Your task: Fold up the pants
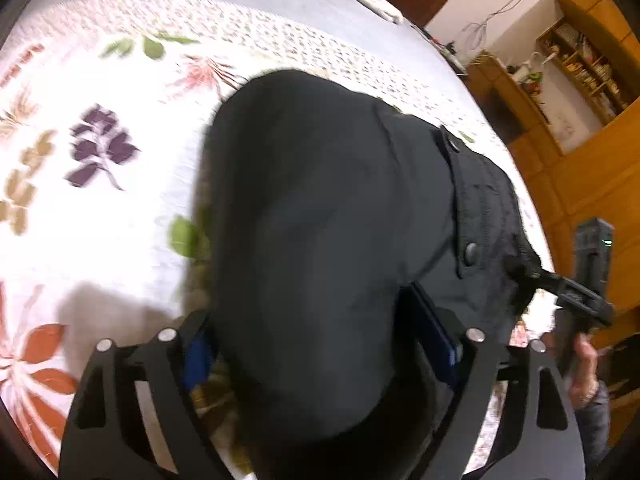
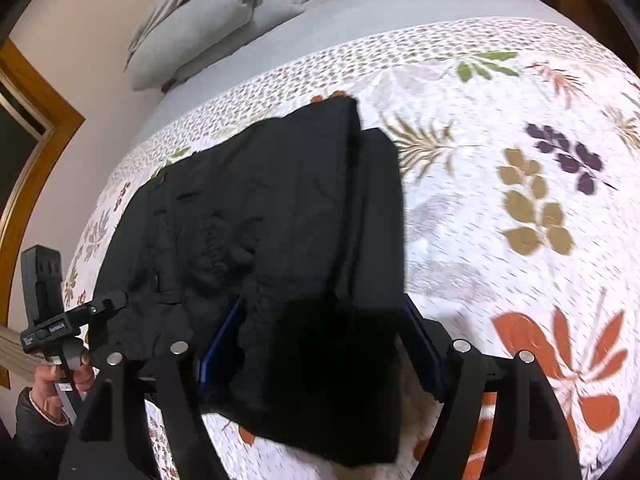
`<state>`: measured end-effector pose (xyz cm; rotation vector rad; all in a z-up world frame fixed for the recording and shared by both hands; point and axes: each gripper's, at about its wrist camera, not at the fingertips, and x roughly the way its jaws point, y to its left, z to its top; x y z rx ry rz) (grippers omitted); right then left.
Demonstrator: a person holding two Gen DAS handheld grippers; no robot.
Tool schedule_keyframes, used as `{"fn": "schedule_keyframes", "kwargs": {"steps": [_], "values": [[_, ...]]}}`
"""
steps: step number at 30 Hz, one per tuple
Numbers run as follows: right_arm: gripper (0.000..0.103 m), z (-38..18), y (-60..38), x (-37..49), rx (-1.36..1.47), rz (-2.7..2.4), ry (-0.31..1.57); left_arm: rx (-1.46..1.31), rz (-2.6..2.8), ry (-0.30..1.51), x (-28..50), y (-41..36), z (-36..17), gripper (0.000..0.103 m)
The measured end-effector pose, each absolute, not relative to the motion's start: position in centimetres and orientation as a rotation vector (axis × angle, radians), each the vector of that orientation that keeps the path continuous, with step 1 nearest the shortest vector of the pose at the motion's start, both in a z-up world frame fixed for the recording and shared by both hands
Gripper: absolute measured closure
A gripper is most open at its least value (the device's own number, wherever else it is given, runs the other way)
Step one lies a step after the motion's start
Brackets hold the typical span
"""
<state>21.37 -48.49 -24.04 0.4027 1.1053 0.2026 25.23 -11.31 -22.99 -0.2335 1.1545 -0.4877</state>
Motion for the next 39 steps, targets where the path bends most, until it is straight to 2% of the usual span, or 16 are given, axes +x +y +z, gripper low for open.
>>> {"fn": "schedule_keyframes", "kwargs": {"steps": [7, 10, 17, 25, 39], "values": [[0.025, -21.3, -49.6, 18.2, 0.383, 0.119, 1.060, -0.089, -0.360, 1.092, 23.3, -10.7, -19.3, 0.012], [0.014, -19.3, -49.5, 17.0, 0.326, 0.048, 1.029, -0.072, -0.318, 1.050, 21.7, -10.4, -17.4, 0.009], [0.004, -14.6, -47.5, 14.2, 0.262, -0.001, 0.975, -0.016, -0.244, 1.018, 18.4, -11.0, -13.4, 0.008], [0.004, -10.9, -42.8, 11.6, 0.113, -0.075, 0.952, 0.045, -0.241, 0.961, 15.0, -12.7, -9.7, 0.007], [0.004, -9.4, -41.0, 9.7, 0.132, -0.046, 0.945, 0.035, -0.217, 0.919, 12.7, -12.6, -7.4, 0.007]]}}
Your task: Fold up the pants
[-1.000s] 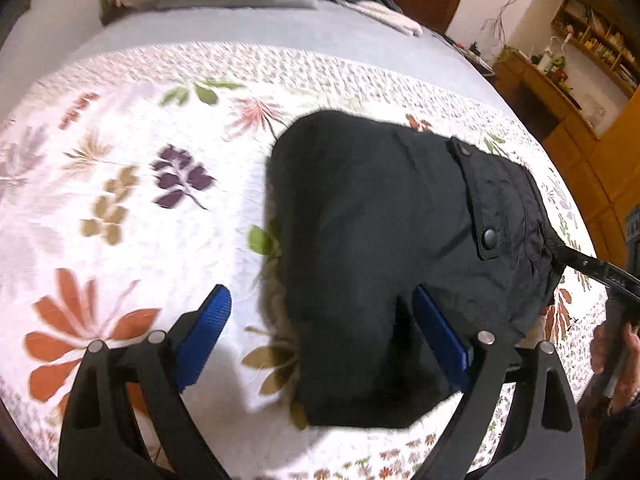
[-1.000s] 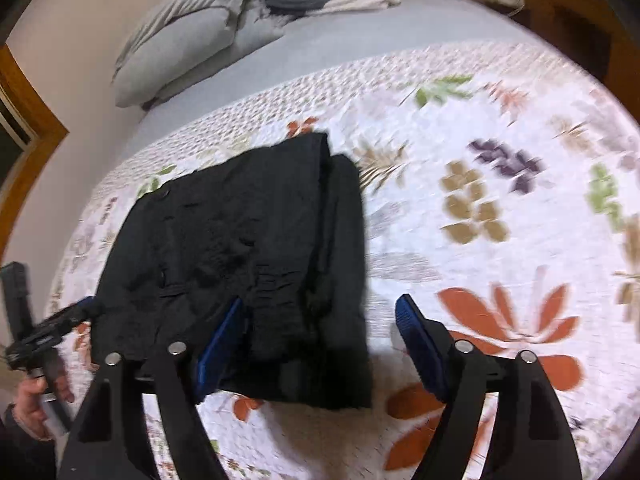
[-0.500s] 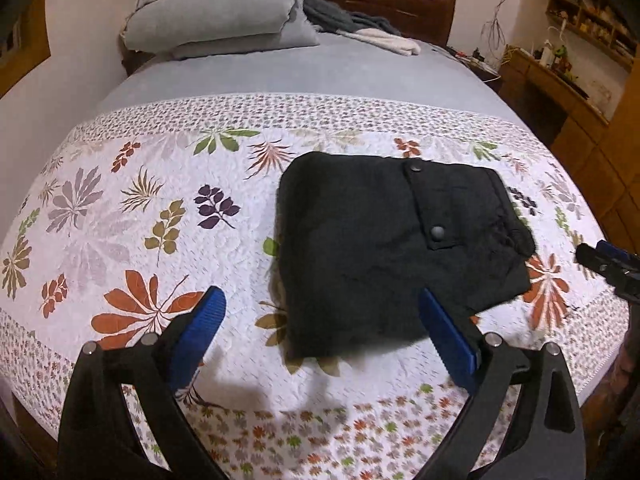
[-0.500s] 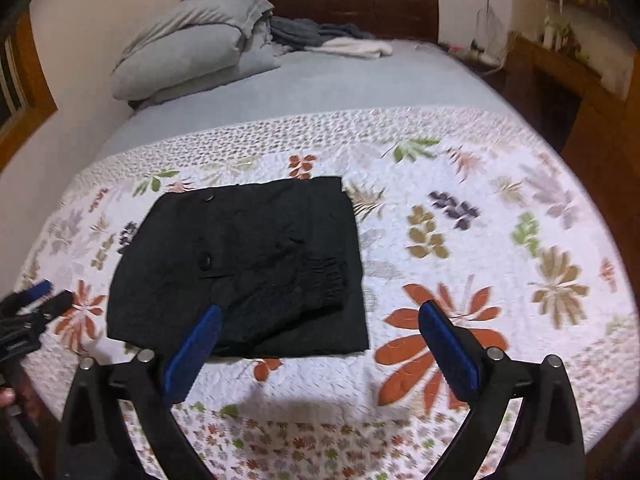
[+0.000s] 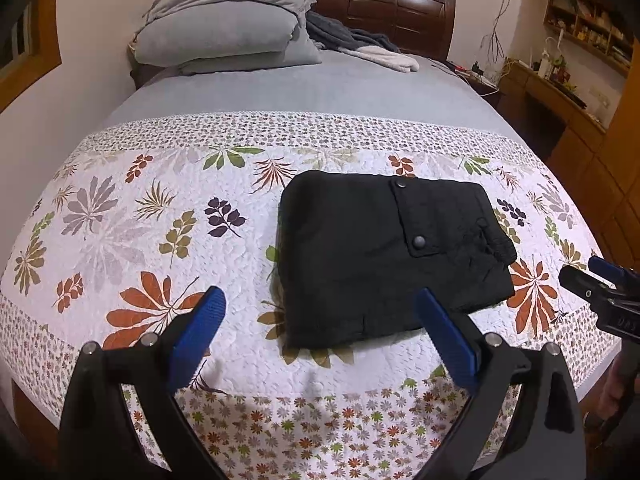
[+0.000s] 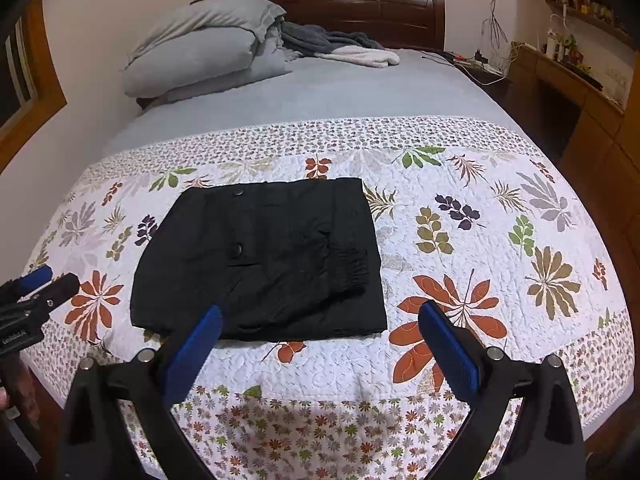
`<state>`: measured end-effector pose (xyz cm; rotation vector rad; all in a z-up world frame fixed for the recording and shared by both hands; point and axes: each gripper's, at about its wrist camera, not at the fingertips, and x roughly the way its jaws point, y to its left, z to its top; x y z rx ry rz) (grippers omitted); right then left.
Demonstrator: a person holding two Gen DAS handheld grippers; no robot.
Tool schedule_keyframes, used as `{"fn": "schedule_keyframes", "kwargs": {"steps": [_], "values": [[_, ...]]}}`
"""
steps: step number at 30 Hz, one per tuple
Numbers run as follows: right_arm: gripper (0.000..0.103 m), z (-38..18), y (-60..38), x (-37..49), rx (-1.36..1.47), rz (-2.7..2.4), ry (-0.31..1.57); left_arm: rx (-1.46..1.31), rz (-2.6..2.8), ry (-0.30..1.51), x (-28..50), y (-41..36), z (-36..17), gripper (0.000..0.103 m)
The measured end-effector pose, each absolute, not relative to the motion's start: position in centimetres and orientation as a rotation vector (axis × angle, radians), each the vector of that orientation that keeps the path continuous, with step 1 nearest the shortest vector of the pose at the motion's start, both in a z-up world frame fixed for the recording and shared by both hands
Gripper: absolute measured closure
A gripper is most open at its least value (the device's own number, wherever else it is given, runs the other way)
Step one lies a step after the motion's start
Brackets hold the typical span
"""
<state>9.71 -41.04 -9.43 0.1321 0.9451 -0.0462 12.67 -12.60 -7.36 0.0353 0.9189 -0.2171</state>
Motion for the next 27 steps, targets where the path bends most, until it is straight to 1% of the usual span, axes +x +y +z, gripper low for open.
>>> {"fn": "schedule_keyframes", "kwargs": {"steps": [27], "values": [[0.004, -10.09, -40.77, 10.18, 0.144, -0.017, 0.957, 0.051, -0.205, 0.927, 13.31, -12.55, -7.78, 0.007]]}}
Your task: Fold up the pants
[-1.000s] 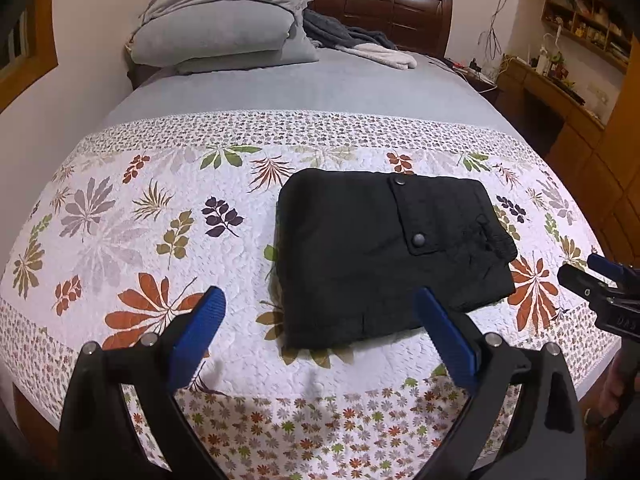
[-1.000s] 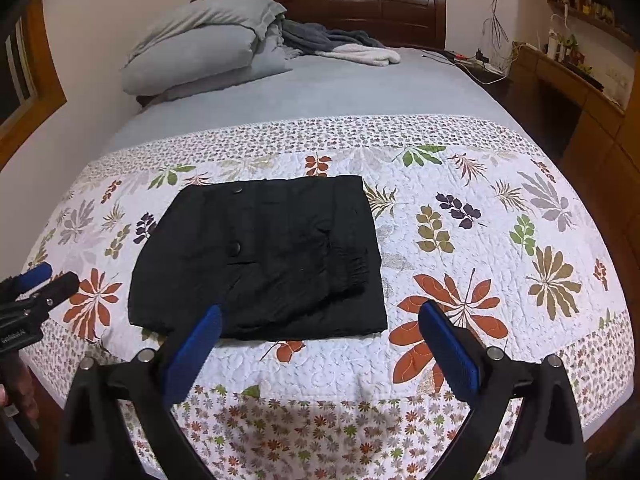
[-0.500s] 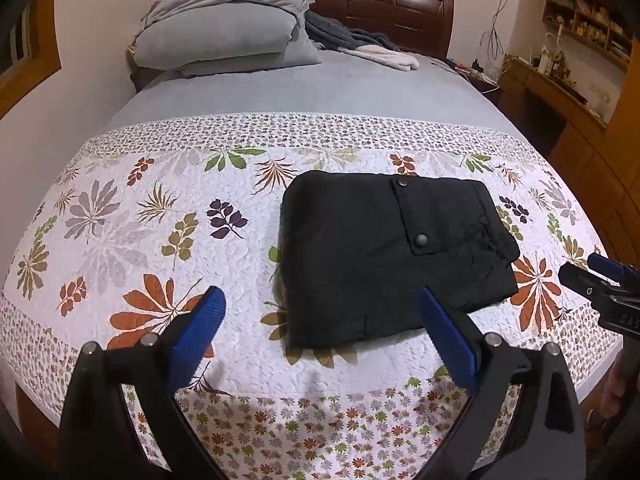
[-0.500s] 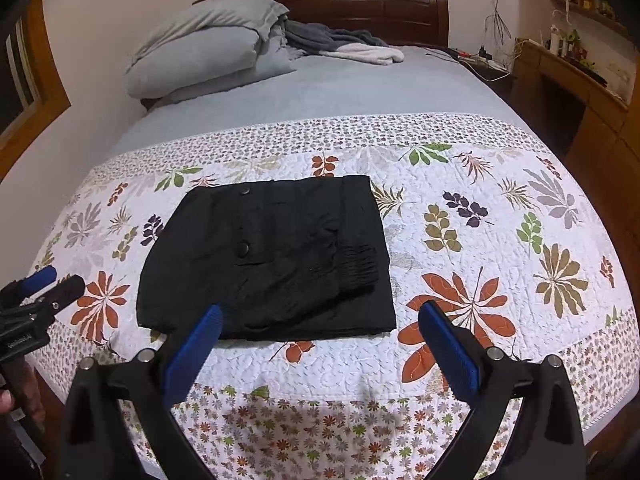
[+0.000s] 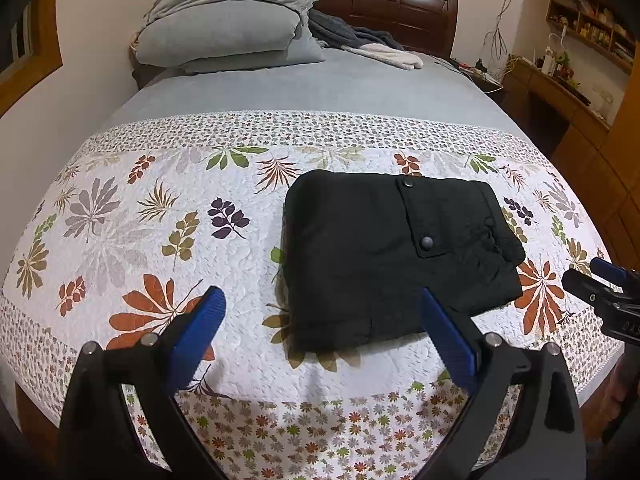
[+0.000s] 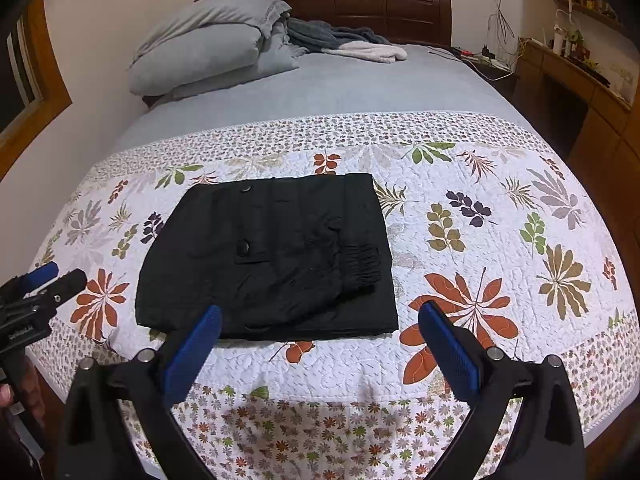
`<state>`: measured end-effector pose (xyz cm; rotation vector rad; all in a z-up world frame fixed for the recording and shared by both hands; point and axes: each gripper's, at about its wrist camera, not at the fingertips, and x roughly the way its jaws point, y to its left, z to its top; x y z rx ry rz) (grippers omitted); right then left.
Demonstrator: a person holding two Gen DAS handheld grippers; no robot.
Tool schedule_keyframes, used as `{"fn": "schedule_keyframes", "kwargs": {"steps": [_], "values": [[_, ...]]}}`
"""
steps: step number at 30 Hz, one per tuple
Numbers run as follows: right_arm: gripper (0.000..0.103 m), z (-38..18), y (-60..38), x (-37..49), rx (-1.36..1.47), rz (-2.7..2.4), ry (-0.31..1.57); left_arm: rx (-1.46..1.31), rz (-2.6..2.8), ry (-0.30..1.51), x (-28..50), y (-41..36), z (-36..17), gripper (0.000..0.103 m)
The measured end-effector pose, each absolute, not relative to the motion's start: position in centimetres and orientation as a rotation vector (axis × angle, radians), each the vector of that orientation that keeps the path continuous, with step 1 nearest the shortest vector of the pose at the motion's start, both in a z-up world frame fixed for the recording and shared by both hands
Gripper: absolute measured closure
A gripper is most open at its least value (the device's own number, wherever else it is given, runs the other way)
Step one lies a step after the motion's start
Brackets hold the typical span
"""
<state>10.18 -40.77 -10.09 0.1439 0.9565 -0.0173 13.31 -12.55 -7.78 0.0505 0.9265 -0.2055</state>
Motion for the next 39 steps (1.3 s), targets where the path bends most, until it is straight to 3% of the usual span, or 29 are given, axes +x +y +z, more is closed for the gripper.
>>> {"fn": "schedule_keyframes", "kwargs": {"steps": [39], "values": [[0.004, -11.1, -40.0, 10.6, 0.108, -0.015, 0.981, 0.030, -0.224, 0.944, 14.1, -12.5, -8.5, 0.004]]}}
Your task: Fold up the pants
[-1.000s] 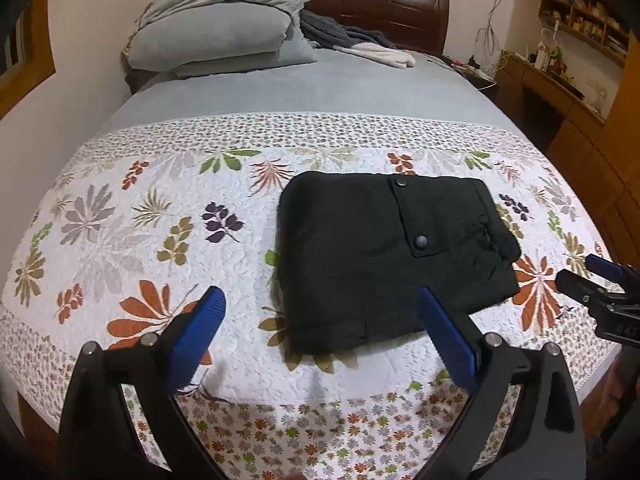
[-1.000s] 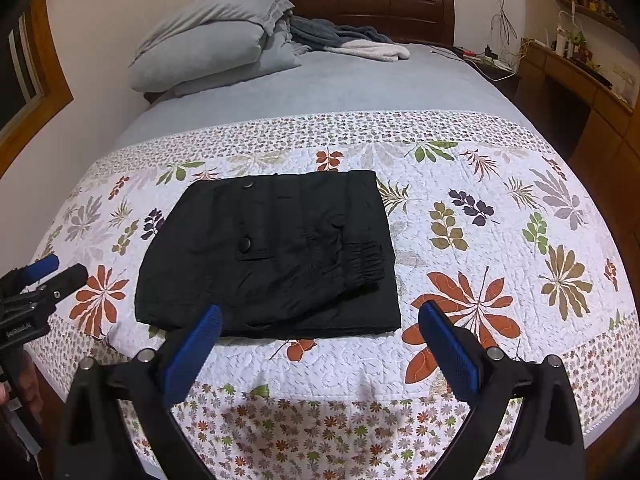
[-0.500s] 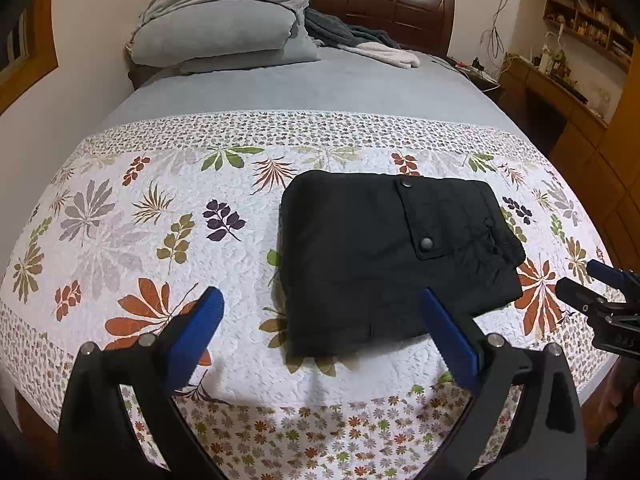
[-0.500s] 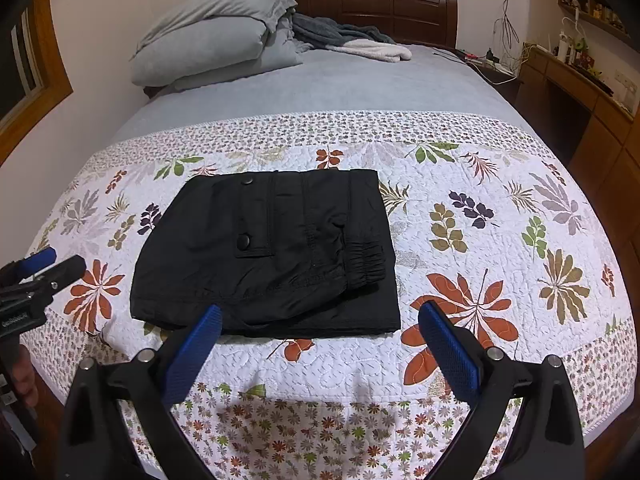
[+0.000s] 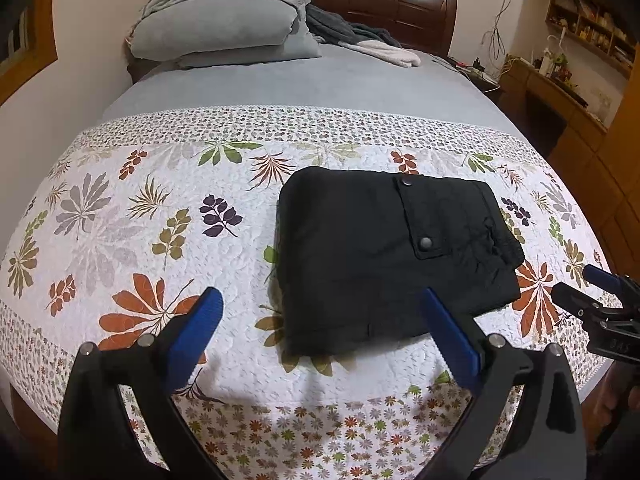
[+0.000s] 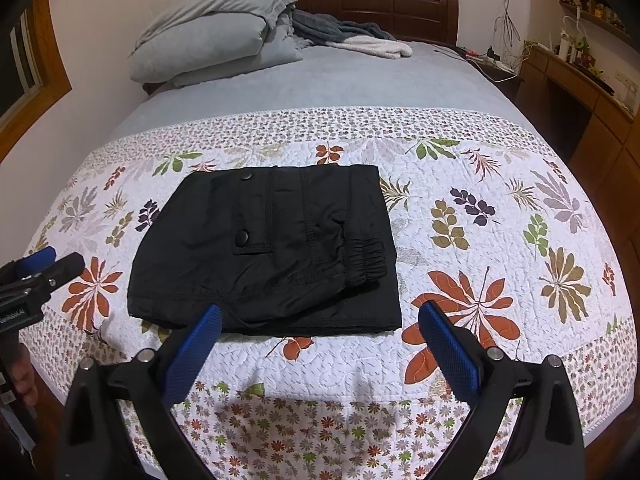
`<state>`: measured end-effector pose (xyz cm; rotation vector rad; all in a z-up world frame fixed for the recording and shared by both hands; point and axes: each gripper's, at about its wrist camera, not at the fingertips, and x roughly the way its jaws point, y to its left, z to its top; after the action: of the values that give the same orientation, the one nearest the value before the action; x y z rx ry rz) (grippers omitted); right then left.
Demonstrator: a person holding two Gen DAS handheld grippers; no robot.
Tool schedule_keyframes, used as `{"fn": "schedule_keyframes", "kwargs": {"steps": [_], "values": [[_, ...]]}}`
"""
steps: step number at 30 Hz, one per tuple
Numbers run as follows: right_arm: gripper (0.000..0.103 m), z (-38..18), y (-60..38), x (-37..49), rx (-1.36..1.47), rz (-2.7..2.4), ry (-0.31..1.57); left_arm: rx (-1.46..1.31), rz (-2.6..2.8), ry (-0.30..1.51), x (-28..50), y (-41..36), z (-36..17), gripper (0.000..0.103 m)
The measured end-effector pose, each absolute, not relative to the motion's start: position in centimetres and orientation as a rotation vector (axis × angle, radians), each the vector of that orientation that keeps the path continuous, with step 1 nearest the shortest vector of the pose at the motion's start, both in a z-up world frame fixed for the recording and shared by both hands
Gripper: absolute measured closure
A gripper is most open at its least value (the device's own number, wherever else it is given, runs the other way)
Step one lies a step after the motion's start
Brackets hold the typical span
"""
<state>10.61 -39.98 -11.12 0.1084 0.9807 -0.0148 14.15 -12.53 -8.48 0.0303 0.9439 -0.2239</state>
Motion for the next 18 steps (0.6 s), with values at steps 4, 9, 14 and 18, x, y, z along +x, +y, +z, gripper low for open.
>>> {"fn": "schedule_keyframes", "kwargs": {"steps": [4, 9, 14, 18], "values": [[0.004, -11.41, -39.88, 10.78, 0.107, -0.010, 0.988, 0.027, -0.224, 0.948, 14.25, -12.45, -8.56, 0.004], [0.004, -11.54, -39.85, 10.84, 0.105, -0.006, 0.991, 0.032, -0.230, 0.943, 14.29, -12.52, -8.53, 0.004], [0.004, -11.79, -39.97, 11.02, 0.110, -0.006, 0.996, 0.050, -0.231, 0.931, 14.22, -12.72, -8.47, 0.004], [0.004, -11.95, -40.03, 11.10, 0.111, -0.004, 0.999, 0.058, -0.230, 0.932, 14.24, -12.82, -8.53, 0.004]]}}
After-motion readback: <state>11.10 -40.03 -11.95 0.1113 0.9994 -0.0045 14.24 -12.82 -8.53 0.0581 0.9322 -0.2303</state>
